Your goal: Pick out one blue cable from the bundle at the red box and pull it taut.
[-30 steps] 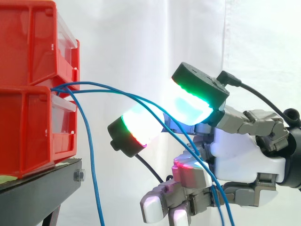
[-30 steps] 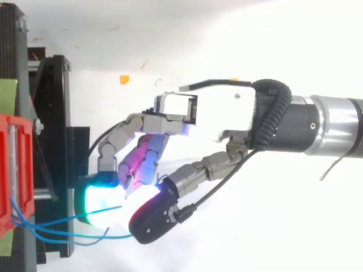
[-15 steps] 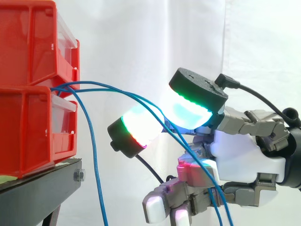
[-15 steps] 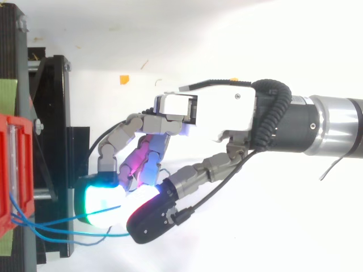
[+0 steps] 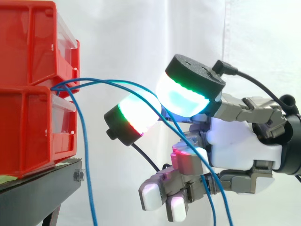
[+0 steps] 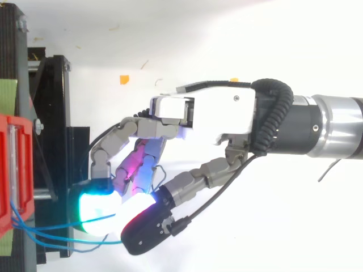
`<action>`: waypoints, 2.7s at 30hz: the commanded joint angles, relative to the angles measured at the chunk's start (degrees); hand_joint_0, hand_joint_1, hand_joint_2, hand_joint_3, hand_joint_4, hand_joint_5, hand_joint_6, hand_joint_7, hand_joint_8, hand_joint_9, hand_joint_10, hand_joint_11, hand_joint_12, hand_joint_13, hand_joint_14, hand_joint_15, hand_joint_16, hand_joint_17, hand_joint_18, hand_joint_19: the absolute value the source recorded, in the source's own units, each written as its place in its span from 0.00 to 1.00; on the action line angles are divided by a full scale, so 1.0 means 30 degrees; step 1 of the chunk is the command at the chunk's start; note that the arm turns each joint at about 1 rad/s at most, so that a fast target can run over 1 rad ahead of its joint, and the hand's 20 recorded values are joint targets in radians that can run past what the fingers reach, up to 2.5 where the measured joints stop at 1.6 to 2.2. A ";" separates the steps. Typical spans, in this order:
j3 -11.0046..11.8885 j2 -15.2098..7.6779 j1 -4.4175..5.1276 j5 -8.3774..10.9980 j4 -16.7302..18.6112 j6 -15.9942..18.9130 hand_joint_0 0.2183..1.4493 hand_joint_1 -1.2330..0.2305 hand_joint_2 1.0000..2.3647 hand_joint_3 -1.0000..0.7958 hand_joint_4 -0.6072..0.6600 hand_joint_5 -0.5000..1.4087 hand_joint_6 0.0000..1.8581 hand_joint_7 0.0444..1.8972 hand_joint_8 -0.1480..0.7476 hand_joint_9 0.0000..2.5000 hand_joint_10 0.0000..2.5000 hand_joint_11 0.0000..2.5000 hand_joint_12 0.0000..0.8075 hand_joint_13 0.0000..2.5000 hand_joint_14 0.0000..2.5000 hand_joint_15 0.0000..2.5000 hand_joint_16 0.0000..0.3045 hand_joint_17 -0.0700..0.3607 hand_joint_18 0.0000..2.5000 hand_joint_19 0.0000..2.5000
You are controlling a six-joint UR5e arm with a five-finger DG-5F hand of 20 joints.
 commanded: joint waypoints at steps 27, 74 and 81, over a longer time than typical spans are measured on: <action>0.0484 0.1803 0.0099 -0.0643 -0.6307 -0.0610 0.31 0.33 0.01 0.48 0.28 0.24 0.47 0.47 0.47 0.48 0.01 0.26 0.45 0.33 0.01 0.14 0.18 0.45 0.31 0.24; 0.0484 0.1891 0.0275 0.3341 -0.7273 0.0005 0.31 0.31 0.01 0.48 0.27 0.24 0.47 0.47 0.47 0.51 0.01 0.27 0.45 0.36 0.01 0.15 0.18 0.45 0.32 0.24; 0.0484 0.1891 0.0246 0.3341 -0.7273 0.0034 0.31 0.31 0.01 0.47 0.27 0.24 0.47 0.48 0.47 0.52 0.01 0.27 0.45 0.37 0.01 0.15 0.18 0.45 0.33 0.24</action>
